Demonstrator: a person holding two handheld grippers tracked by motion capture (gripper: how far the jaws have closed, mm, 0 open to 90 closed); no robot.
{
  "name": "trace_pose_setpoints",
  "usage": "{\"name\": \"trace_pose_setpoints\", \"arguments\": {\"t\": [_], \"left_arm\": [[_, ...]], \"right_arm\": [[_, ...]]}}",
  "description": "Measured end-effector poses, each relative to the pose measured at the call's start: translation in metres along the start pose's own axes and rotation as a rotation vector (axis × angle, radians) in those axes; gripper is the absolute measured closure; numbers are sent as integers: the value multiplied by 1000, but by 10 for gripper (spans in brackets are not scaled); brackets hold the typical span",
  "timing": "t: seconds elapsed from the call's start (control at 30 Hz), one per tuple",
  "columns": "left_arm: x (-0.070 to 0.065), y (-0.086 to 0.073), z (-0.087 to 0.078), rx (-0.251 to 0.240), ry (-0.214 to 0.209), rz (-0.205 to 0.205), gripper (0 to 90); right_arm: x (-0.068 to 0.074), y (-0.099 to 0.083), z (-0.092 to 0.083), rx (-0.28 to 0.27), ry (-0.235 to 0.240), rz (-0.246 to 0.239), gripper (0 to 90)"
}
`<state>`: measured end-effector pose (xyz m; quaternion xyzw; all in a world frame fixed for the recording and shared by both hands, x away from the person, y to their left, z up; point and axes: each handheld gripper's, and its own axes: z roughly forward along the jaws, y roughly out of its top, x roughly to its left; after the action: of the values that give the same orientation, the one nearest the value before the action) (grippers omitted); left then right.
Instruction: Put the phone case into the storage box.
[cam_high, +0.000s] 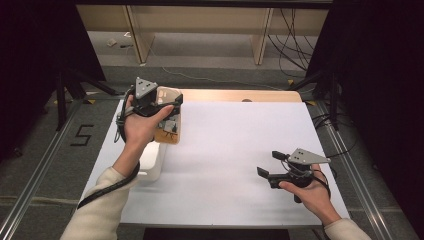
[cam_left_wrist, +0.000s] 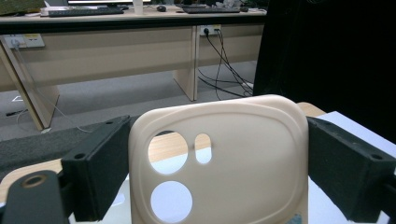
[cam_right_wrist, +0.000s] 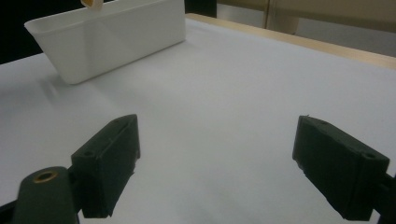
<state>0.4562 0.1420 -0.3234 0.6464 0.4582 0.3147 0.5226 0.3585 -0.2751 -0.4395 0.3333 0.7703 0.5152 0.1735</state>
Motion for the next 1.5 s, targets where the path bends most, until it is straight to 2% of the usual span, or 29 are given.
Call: {"name": "trace_pose_setpoints", "arguments": {"t": [1.0,1.5], "left_arm": [[19,5,-6,-7,49,8,113],[27,6,-7,2,49,10,113]], "right_arm": [[0,0,0,-1,-1,2,158],[0,0,0,-3,-2,3,158]]}}
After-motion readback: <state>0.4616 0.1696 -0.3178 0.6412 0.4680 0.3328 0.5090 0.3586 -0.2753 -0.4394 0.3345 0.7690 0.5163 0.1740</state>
